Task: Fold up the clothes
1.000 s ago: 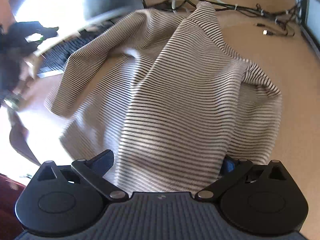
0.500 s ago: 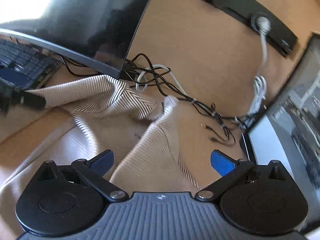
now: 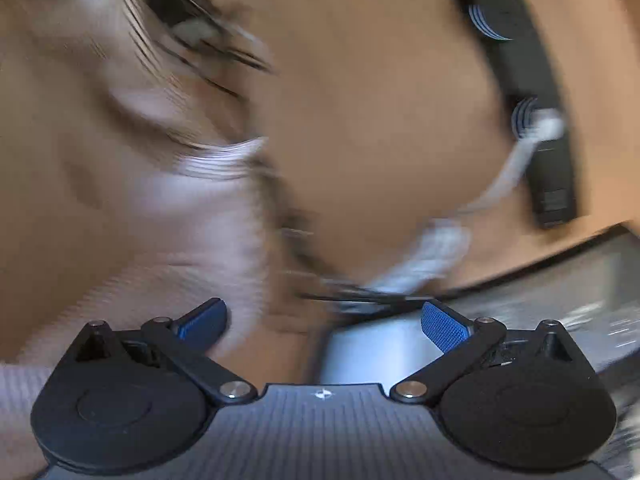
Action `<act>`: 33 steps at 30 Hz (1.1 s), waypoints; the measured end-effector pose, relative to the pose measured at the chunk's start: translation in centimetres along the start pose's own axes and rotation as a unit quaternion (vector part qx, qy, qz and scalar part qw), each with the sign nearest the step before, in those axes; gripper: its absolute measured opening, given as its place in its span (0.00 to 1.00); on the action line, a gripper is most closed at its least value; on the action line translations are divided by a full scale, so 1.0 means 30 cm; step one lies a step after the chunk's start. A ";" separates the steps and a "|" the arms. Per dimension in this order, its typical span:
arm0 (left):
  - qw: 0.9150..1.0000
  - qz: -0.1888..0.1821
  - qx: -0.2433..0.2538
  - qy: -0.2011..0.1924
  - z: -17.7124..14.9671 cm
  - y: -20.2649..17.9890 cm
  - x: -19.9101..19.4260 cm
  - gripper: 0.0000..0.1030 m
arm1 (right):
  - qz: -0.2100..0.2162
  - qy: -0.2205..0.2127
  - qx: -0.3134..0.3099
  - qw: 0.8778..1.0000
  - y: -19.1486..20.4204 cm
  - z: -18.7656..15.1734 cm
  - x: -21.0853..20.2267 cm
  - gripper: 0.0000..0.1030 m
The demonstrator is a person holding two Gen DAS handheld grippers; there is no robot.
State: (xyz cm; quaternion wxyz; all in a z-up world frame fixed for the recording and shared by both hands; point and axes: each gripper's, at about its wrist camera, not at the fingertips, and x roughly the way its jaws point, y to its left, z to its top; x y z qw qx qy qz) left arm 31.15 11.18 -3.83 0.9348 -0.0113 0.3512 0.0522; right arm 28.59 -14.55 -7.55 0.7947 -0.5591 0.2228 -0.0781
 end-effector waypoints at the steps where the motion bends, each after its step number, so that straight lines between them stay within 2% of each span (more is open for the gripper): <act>1: 1.000 0.005 -0.004 0.002 0.001 0.008 0.002 0.95 | -0.022 0.001 0.005 1.000 -0.023 -0.004 0.014 1.00; 2: 1.000 0.010 -0.008 0.005 0.002 0.017 0.005 0.95 | -0.026 0.002 0.029 0.999 -0.054 -0.004 0.012 1.00; 5: 1.000 0.003 -0.021 0.009 0.001 0.039 -0.017 0.95 | 0.000 0.004 0.126 0.992 -0.151 -0.001 -0.022 1.00; 6: 1.000 -0.003 -0.028 0.010 -0.004 0.052 -0.035 0.95 | 0.034 0.001 0.170 0.985 -0.178 -0.004 -0.047 1.00; 7: 0.999 -0.010 -0.035 0.011 -0.010 0.065 -0.055 0.95 | 0.080 -0.005 0.220 0.972 -0.205 -0.009 -0.075 1.00; 8: 0.998 -0.037 -0.048 0.011 -0.019 0.075 -0.074 0.95 | 0.136 -0.010 0.273 0.952 -0.227 -0.021 -0.101 1.00; 9: 0.996 -0.066 -0.062 0.011 -0.028 0.085 -0.093 0.96 | 0.198 -0.015 0.327 0.924 -0.245 -0.041 -0.127 1.00; 10: 0.992 -0.099 -0.073 0.008 -0.041 0.091 -0.113 0.97 | 0.255 -0.018 0.378 0.890 -0.253 -0.058 -0.148 1.00; 11: 0.988 -0.132 -0.078 0.001 -0.057 0.087 -0.132 0.99 | 0.289 -0.015 0.413 0.864 -0.240 -0.067 -0.163 1.00; 13: 0.983 -0.173 -0.058 -0.012 -0.085 0.047 -0.160 1.00 | 0.325 0.001 0.462 0.825 -0.194 -0.075 -0.192 1.00; 14: 0.982 -0.185 -0.038 -0.012 -0.097 0.010 -0.162 1.00 | 0.332 0.011 0.467 0.819 -0.166 -0.070 -0.203 1.00; 15: 0.981 -0.193 -0.017 -0.011 -0.107 -0.021 -0.157 1.00 | 0.321 0.023 0.449 0.833 -0.135 -0.055 -0.218 1.00; 17: 0.979 -0.205 0.010 -0.012 -0.137 -0.055 -0.139 1.00 | 0.281 0.030 0.377 0.882 -0.072 -0.030 -0.268 1.00; 18: 0.977 -0.211 0.023 -0.013 -0.153 -0.071 -0.130 1.00 | 0.271 0.034 0.337 0.901 -0.040 -0.023 -0.288 1.00; 19: 0.975 -0.217 0.037 -0.014 -0.168 -0.088 -0.121 1.00 | 0.274 0.040 0.306 0.911 -0.015 -0.025 -0.300 1.00; 23: 0.970 -0.235 0.063 -0.026 -0.208 -0.113 -0.127 1.00 | 0.287 0.054 0.204 0.935 0.047 -0.051 -0.322 1.00; 27: 0.966 -0.244 0.081 -0.040 -0.232 -0.093 -0.163 1.00 | 0.257 0.048 0.070 0.963 0.059 -0.081 -0.292 1.00; 28: 0.965 -0.244 0.085 -0.043 -0.242 -0.087 -0.179 1.00 | 0.230 0.047 0.034 0.971 0.057 -0.093 -0.274 1.00; 30: 0.964 -0.243 0.092 -0.048 -0.263 -0.076 -0.211 1.00 | 0.132 0.030 -0.057 0.989 0.067 -0.110 -0.249 1.00; 32: 0.965 -0.242 0.092 -0.047 -0.283 -0.061 -0.237 1.00 | 0.025 0.002 -0.136 0.990 0.080 -0.121 -0.244 0.99; 33: 0.966 -0.241 0.088 -0.044 -0.292 -0.051 -0.246 1.00 | -0.006 -0.005 -0.144 0.990 0.072 -0.113 -0.248 0.99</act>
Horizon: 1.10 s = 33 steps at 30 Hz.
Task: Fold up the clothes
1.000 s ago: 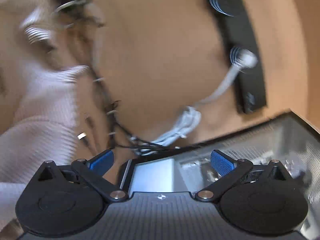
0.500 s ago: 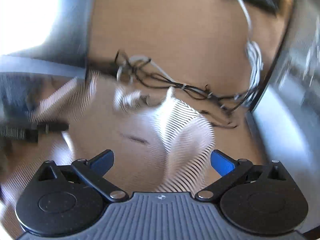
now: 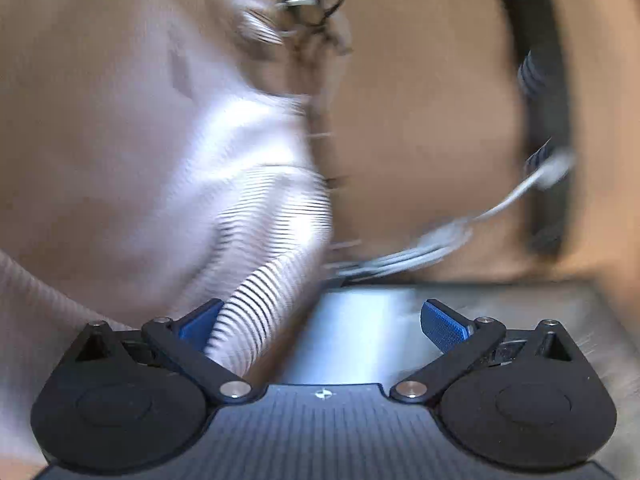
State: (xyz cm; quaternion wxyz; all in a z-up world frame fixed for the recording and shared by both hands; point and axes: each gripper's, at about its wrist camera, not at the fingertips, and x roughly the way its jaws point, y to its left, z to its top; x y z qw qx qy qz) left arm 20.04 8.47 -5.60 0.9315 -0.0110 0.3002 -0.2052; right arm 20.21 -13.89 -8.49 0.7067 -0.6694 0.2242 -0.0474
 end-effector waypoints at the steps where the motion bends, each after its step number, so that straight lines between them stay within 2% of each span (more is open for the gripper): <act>1: 1.000 0.001 -0.005 0.003 -0.009 0.003 -0.013 1.00 | 0.006 0.002 0.040 0.999 -0.038 0.015 -0.016 0.99; 2: 1.000 0.003 -0.012 0.003 -0.016 0.008 -0.023 1.00 | 0.036 0.004 0.106 0.994 -0.086 0.032 -0.042 1.00; 3: 1.000 0.005 -0.020 0.002 -0.022 0.013 -0.034 1.00 | 0.080 0.006 0.174 0.981 -0.118 0.041 -0.065 1.00; 4: 1.000 0.007 -0.027 0.002 -0.028 0.019 -0.044 1.00 | 0.129 0.009 0.238 0.963 -0.135 0.045 -0.086 1.00; 5: 1.000 0.008 -0.030 0.001 -0.032 0.024 -0.051 1.00 | 0.177 0.011 0.301 0.937 -0.153 0.048 -0.107 1.00; 6: 0.999 0.009 -0.033 -0.001 -0.036 0.029 -0.057 1.00 | 0.224 0.014 0.361 0.905 -0.170 0.051 -0.128 1.00; 7: 0.999 0.008 -0.036 -0.006 -0.040 0.034 -0.064 1.00 | 0.260 0.021 0.403 0.877 -0.166 0.049 -0.147 1.00; 8: 0.999 0.005 -0.038 -0.009 -0.038 0.037 -0.066 1.00 | 0.288 0.031 0.431 0.855 -0.143 0.043 -0.162 1.00; 9: 0.999 0.002 -0.040 -0.012 -0.035 0.039 -0.068 1.00 | 0.304 0.043 0.445 0.841 -0.116 0.037 -0.183 1.00; 10: 0.999 -0.002 -0.041 -0.011 -0.031 0.046 -0.072 1.00 | 0.311 0.056 0.447 0.837 -0.085 0.032 -0.206 1.00; 11: 0.999 -0.008 -0.040 -0.007 -0.025 0.053 -0.078 1.00 | 0.311 0.067 0.444 0.837 -0.058 0.024 -0.224 1.00; 13: 1.000 -0.012 -0.027 0.003 -0.011 0.063 -0.106 1.00 | 0.292 0.082 0.422 0.855 -0.023 -0.011 -0.261 1.00; 17: 1.000 0.010 0.009 0.013 -0.010 0.083 -0.187 1.00 | 0.196 0.127 0.338 0.912 0.026 -0.120 -0.321 1.00; 18: 1.000 0.016 0.011 0.017 -0.017 0.091 -0.209 1.00 | 0.187 0.126 0.332 0.916 0.023 -0.152 -0.341 1.00; 20: 0.999 0.029 0.008 0.028 -0.039 0.100 -0.249 1.00 | 0.203 0.106 0.356 0.906 -0.007 -0.220 -0.389 1.00; 22: 0.998 0.041 0.000 0.042 -0.067 0.098 -0.285 1.00 | 0.248 0.067 0.388 0.885 -0.033 -0.275 -0.446 1.00; 25: 0.996 0.064 -0.004 0.063 -0.114 0.061 -0.324 1.00 | 0.306 0.007 0.389 0.869 -0.005 -0.319 -0.539 1.00; 26: 0.995 0.070 -0.003 0.069 -0.128 0.042 -0.337 1.00 | 0.319 -0.008 0.382 0.868 0.013 -0.326 -0.566 1.00; 29: 0.994 0.070 0.008 0.083 -0.158 -0.029 -0.379 1.00 | 0.315 -0.034 0.356 0.879 0.090 -0.347 -0.631 1.00; 33: 0.991 0.090 0.034 0.094 -0.197 -0.126 -0.426 1.00 | 0.310 -0.033 0.359 0.879 0.172 -0.365 -0.639 1.00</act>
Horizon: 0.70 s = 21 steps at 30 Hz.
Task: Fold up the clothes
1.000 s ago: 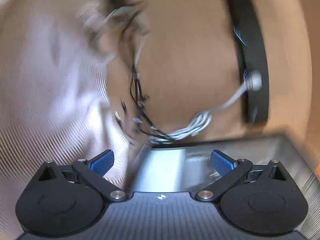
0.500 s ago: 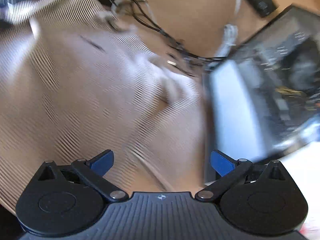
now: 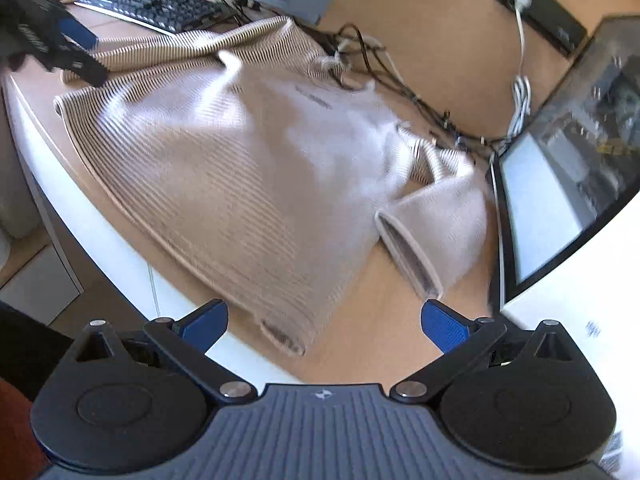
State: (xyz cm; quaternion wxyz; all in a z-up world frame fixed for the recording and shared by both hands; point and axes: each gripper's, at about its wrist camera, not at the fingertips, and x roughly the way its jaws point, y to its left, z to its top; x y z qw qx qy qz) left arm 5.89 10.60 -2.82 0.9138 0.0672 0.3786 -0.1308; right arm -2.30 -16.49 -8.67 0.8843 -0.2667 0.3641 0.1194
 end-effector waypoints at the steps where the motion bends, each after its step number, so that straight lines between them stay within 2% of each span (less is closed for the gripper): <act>1: 1.000 0.001 -0.002 0.003 -0.010 -0.016 -0.017 1.00 | -0.005 -0.007 -0.007 1.000 0.006 -0.004 0.010 1.00; 4: 1.000 -0.010 0.005 -0.001 -0.030 -0.059 -0.067 1.00 | -0.045 -0.043 -0.014 0.998 -0.003 0.012 0.018 0.98; 8: 0.998 -0.008 0.056 0.005 -0.057 -0.117 -0.057 1.00 | -0.098 -0.099 0.086 0.987 -0.126 0.091 -0.011 0.96; 10: 0.997 0.010 0.077 0.014 -0.069 -0.133 -0.017 1.00 | -0.099 -0.108 0.113 0.983 -0.171 0.118 -0.011 0.96; 12: 0.995 0.041 0.088 0.012 -0.068 -0.135 0.026 1.00 | -0.093 -0.109 0.110 0.984 -0.175 0.123 -0.004 0.96; 14: 0.994 0.085 0.074 -0.001 -0.045 -0.111 0.057 1.00 | -0.080 -0.100 0.101 0.987 -0.154 0.116 0.006 0.96; 17: 0.993 0.116 0.009 -0.017 0.011 -0.033 0.075 1.00 | -0.052 -0.080 0.101 0.990 -0.095 0.083 0.024 0.97; 19: 0.992 0.127 -0.015 -0.021 0.033 0.008 0.080 1.00 | -0.043 -0.070 0.101 0.991 -0.053 0.062 0.052 0.97; 21: 0.992 0.127 0.003 -0.021 0.044 0.025 0.090 1.00 | -0.061 -0.064 0.094 0.992 -0.022 0.050 0.083 0.95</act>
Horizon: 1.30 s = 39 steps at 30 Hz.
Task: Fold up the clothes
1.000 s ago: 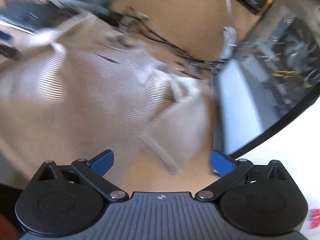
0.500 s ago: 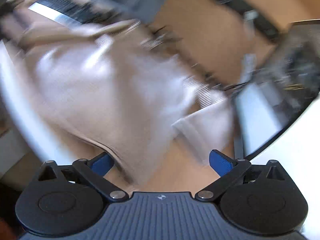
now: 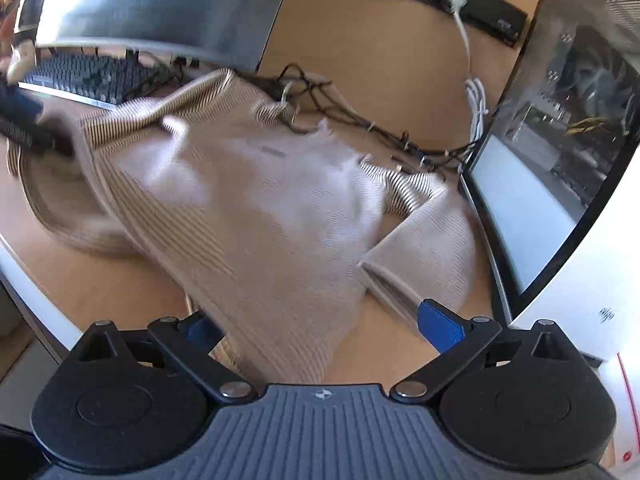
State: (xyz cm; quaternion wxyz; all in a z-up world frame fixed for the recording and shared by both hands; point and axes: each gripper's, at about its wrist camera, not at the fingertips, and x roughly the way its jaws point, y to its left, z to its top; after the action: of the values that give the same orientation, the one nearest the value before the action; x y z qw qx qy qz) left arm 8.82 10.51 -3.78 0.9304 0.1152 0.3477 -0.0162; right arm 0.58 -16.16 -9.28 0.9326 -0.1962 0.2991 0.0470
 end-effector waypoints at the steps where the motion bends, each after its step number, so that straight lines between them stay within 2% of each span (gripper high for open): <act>1: 1.000 0.001 0.025 -0.002 0.004 0.002 -0.002 1.00 | -0.015 -0.004 -0.004 1.000 -0.005 0.004 0.004 0.93; 3: 0.997 0.008 0.079 -0.012 0.024 0.008 -0.020 1.00 | -0.059 -0.026 -0.008 0.998 -0.067 0.044 -0.014 0.89; 5: 0.993 0.016 0.106 -0.049 0.064 0.036 -0.090 1.00 | -0.093 -0.059 -0.002 0.994 -0.164 0.100 -0.068 0.90; 7: 0.993 -0.001 0.096 -0.071 0.097 0.076 -0.159 1.00 | -0.090 -0.078 0.000 0.993 -0.235 0.135 -0.116 0.95; 9: 0.994 -0.011 0.079 -0.069 0.106 0.099 -0.184 1.00 | -0.087 -0.076 -0.013 0.993 -0.251 0.131 -0.130 0.96; 13: 0.996 -0.019 0.090 -0.011 0.009 0.074 -0.163 1.00 | -0.040 -0.010 -0.034 0.999 -0.204 0.018 -0.079 0.96; 16: 0.993 -0.034 0.110 0.041 -0.075 0.044 -0.148 1.00 | 0.030 0.041 -0.040 0.998 -0.147 -0.083 -0.063 0.96; 18: 0.989 -0.052 0.118 0.072 -0.120 0.037 -0.151 1.00 | 0.054 0.050 -0.050 0.996 -0.135 -0.118 -0.082 0.98; 21: 0.986 -0.091 0.108 0.094 -0.116 0.079 -0.170 1.00 | 0.073 0.062 -0.038 0.995 -0.155 -0.141 -0.099 1.00; 25: 0.987 -0.119 0.076 0.075 -0.051 0.187 -0.188 1.00 | 0.085 0.071 0.038 0.993 -0.222 -0.154 -0.111 1.00; 28: 0.990 -0.127 0.041 0.038 0.041 0.244 -0.175 1.00 | 0.091 0.047 0.073 0.992 -0.235 -0.106 -0.140 1.00; 31: 0.988 -0.157 0.010 0.001 0.141 0.287 -0.142 1.00 | 0.107 0.026 0.093 0.990 -0.239 -0.049 -0.177 1.00; 33: 0.985 -0.172 0.005 -0.016 0.195 0.307 -0.098 1.00 | 0.092 0.034 0.082 0.992 -0.231 -0.015 -0.183 1.00; 35: 0.983 -0.182 0.001 -0.022 0.230 0.315 -0.040 1.00 | 0.052 0.067 0.063 0.994 -0.222 -0.005 -0.172 1.00; 37: 0.981 -0.193 -0.006 -0.017 0.263 0.323 0.039 1.00 | 0.016 0.105 0.053 0.993 -0.217 -0.006 -0.165 1.00; 39: 0.977 -0.211 -0.019 -0.006 0.275 0.327 0.106 1.00 | -0.001 0.139 0.059 0.989 -0.215 -0.022 -0.178 1.00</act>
State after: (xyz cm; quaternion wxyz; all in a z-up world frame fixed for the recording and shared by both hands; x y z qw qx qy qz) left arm 17.63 18.34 2.18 0.9102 0.0213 0.3584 -0.2063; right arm -2.83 -22.20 -4.51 0.8920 -0.1453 0.4280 0.0007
